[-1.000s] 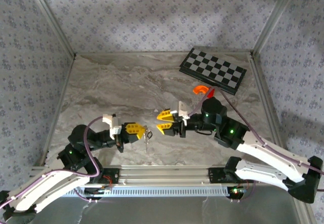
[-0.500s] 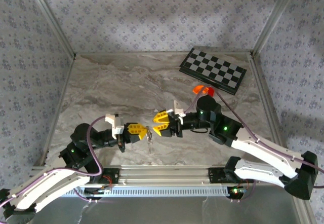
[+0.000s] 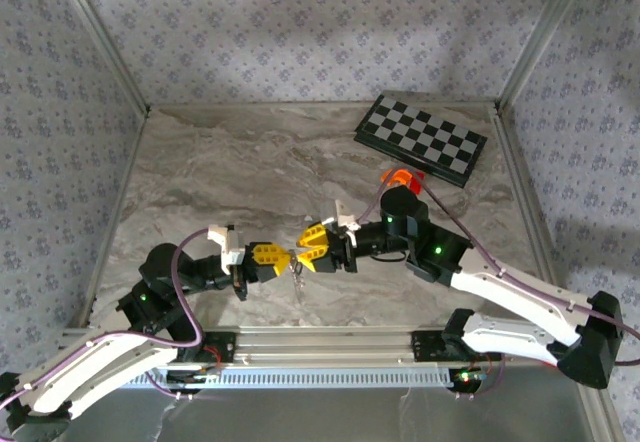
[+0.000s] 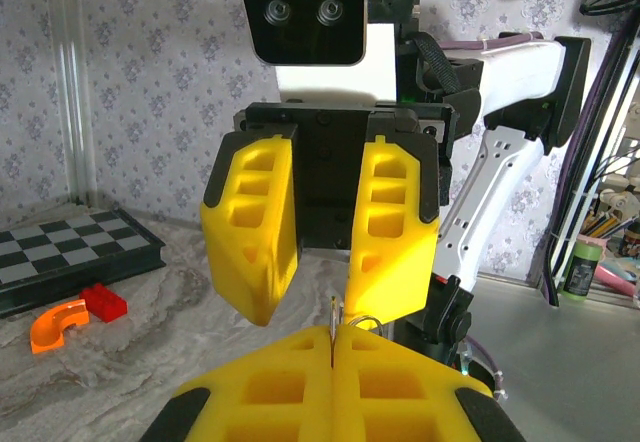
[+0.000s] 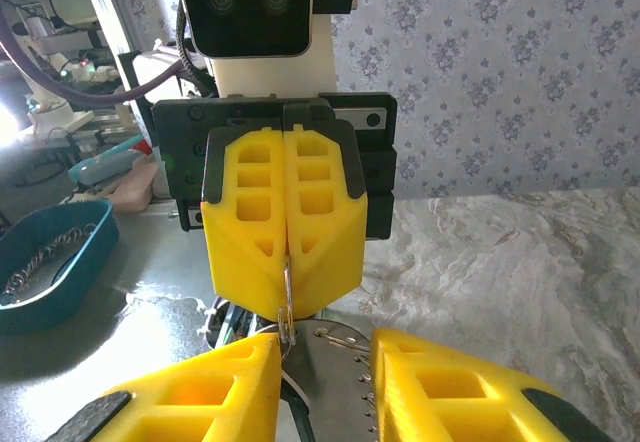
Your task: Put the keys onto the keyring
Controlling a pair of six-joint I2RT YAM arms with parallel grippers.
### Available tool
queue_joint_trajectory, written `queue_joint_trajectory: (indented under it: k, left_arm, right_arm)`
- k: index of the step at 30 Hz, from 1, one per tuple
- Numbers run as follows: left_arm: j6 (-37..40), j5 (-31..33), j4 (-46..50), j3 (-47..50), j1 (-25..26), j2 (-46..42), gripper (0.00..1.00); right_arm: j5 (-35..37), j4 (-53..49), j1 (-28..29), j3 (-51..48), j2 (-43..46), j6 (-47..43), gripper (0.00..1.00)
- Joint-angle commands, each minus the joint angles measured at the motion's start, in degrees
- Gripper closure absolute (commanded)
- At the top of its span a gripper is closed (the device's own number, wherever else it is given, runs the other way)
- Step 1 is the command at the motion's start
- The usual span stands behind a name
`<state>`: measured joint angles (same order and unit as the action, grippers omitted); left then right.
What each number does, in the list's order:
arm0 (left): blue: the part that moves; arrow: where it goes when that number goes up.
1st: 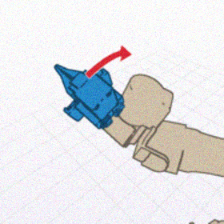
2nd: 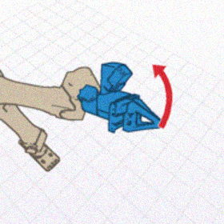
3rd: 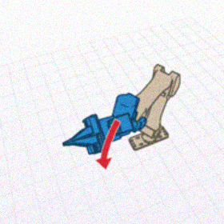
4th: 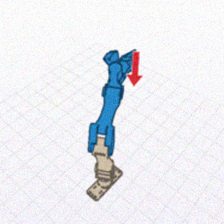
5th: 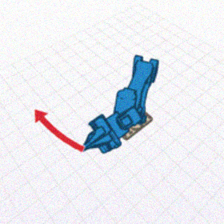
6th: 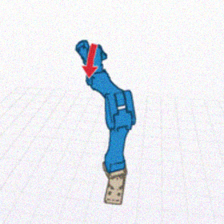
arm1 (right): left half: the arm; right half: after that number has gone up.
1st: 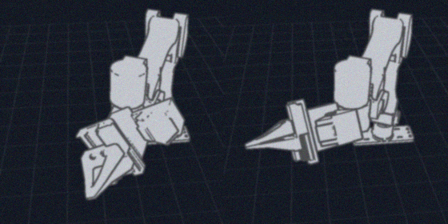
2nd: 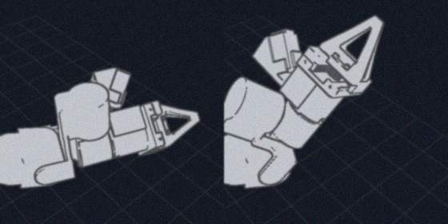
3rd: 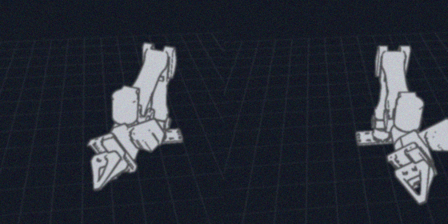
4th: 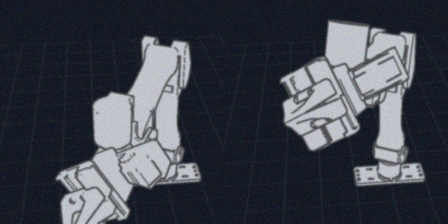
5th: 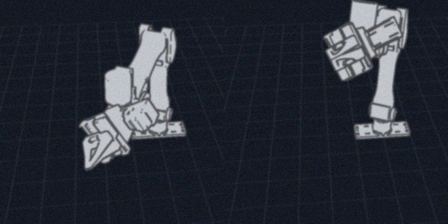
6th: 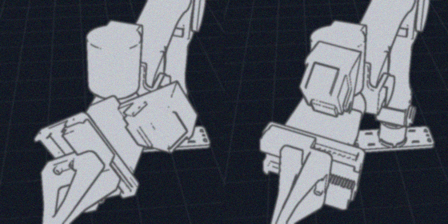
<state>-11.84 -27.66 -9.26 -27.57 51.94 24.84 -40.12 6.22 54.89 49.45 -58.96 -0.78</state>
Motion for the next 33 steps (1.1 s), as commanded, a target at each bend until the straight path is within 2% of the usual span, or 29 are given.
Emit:
queue_joint_trajectory:
  k: [1,14,24,33]
  left_arm:
    - [0.94,-0.47,-2.78,-0.82,0.54,-0.66,1.00]
    - [1.21,-0.01,-2.94,-0.82,0.63,0.18,1.00]
    - [1.33,0.11,-2.79,-0.82,0.89,0.34,1.00]
    - [1.42,0.24,-3.05,-0.82,1.02,0.39,1.00]
  right_arm:
    - [-1.43,0.50,0.54,2.14,-0.37,0.76,0.69]
    - [-3.04,2.94,0.67,1.21,-1.16,1.65,0.70]
    - [-2.75,3.12,0.93,1.05,-1.65,1.56,0.85]
    - [-2.51,0.46,1.15,1.26,-1.60,0.34,0.89]
